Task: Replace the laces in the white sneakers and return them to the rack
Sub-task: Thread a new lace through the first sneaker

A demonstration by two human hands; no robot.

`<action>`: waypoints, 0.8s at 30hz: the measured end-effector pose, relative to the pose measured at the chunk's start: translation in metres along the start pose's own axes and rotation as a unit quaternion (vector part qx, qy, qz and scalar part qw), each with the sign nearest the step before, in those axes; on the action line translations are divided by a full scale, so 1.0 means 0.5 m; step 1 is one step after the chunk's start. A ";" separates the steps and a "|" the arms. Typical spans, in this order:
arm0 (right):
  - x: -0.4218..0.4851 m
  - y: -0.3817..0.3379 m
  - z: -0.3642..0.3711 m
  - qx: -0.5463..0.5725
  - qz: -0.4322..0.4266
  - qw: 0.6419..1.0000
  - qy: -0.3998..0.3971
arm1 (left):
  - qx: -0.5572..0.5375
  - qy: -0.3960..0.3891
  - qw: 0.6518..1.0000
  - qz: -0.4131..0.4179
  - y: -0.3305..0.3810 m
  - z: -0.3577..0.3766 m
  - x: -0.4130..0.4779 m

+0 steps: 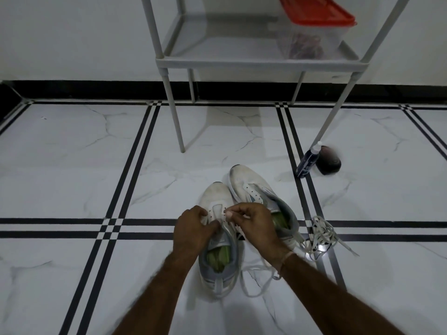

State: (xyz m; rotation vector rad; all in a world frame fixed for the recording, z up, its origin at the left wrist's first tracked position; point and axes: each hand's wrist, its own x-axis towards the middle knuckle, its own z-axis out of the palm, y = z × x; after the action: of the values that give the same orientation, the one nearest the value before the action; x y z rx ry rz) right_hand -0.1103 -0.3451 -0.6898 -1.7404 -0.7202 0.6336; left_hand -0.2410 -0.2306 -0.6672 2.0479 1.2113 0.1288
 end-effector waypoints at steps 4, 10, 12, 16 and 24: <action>0.006 0.012 0.018 -0.007 0.031 0.999 -0.006 | 0.074 0.016 0.997 0.025 0.021 0.013 -0.011; -0.024 0.040 0.053 -0.045 0.051 0.998 -0.003 | 0.045 0.049 0.998 0.012 -0.039 0.057 -0.043; -0.030 0.051 0.059 -0.065 0.053 0.996 0.002 | 0.020 0.060 0.998 0.018 -0.053 0.064 -0.037; -0.042 0.058 0.068 -0.101 0.048 0.993 0.031 | -0.071 0.037 0.997 0.003 -0.067 0.049 -0.035; -0.068 0.057 0.100 -0.142 0.051 0.986 0.069 | -0.168 0.011 0.986 0.011 -0.087 0.043 -0.038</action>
State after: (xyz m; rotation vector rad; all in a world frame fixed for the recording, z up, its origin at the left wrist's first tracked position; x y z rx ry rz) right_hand -0.1650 -0.3445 -0.7285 -2.0729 -0.6511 0.4917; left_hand -0.2735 -0.2452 -0.7054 1.7680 1.0967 0.3440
